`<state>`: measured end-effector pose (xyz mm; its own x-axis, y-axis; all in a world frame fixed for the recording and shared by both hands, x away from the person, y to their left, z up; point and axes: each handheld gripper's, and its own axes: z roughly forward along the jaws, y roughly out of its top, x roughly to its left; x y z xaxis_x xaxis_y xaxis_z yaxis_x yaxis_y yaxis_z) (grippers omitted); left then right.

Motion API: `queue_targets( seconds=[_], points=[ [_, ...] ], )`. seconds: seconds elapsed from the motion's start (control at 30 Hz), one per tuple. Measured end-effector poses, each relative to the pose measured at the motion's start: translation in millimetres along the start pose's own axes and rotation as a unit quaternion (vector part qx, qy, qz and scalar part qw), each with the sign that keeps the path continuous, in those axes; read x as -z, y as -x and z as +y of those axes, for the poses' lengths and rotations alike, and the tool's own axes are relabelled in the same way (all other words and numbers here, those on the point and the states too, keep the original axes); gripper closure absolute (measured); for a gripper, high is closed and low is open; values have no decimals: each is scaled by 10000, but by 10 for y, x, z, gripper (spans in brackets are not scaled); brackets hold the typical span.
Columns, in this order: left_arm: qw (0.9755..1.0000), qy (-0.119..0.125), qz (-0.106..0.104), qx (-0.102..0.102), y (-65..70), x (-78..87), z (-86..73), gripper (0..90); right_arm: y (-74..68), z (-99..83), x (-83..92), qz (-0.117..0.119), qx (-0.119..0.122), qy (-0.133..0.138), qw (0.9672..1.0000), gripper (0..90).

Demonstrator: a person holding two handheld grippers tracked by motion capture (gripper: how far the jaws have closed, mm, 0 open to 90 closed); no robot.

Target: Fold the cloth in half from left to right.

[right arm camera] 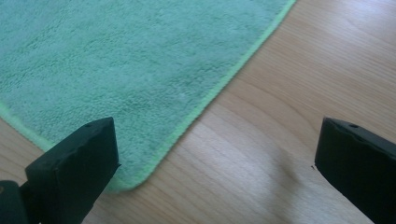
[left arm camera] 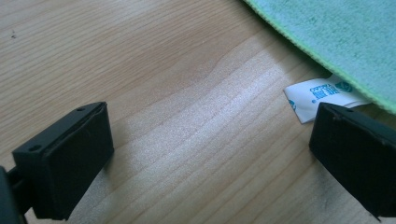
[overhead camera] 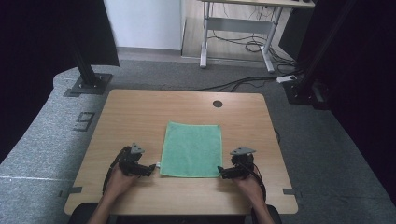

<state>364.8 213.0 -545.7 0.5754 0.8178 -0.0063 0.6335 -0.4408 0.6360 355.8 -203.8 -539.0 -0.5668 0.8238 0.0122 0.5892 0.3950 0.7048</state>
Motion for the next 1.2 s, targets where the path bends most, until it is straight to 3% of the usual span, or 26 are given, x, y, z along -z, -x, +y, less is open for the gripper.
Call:
queue_targets(
  seconds=[0.13,0.3,0.37,0.57,0.67,0.77,1.03,1.2],
  points=[
    [9997,224,56,101,-50,35,121,0,-44,-11,-57,-31,91,-188,9998,0],
    [9991,425,90,10,-33,7,325,0,-54,-25,-76,-114,177,-310,9993,2],
    [9989,451,82,-12,-11,-108,469,0,-48,-38,-73,-123,170,-357,9991,2],
    [9994,288,200,72,3,-402,645,0,-32,-76,-45,-120,124,-358,9992,6],
    [9991,79,419,-6,5,-515,643,0,-24,-83,-33,-127,128,-375,9991,7],
    [9993,137,321,145,-13,-503,598,0,-18,-81,-28,-155,166,-386,9990,7],
    [9993,-5,370,-79,138,-359,477,0,68,-96,-1,-328,160,-375,9986,6],
    [9996,-78,227,-166,299,-277,387,1,151,-115,16,-424,78,-353,9984,6]
  ],
)
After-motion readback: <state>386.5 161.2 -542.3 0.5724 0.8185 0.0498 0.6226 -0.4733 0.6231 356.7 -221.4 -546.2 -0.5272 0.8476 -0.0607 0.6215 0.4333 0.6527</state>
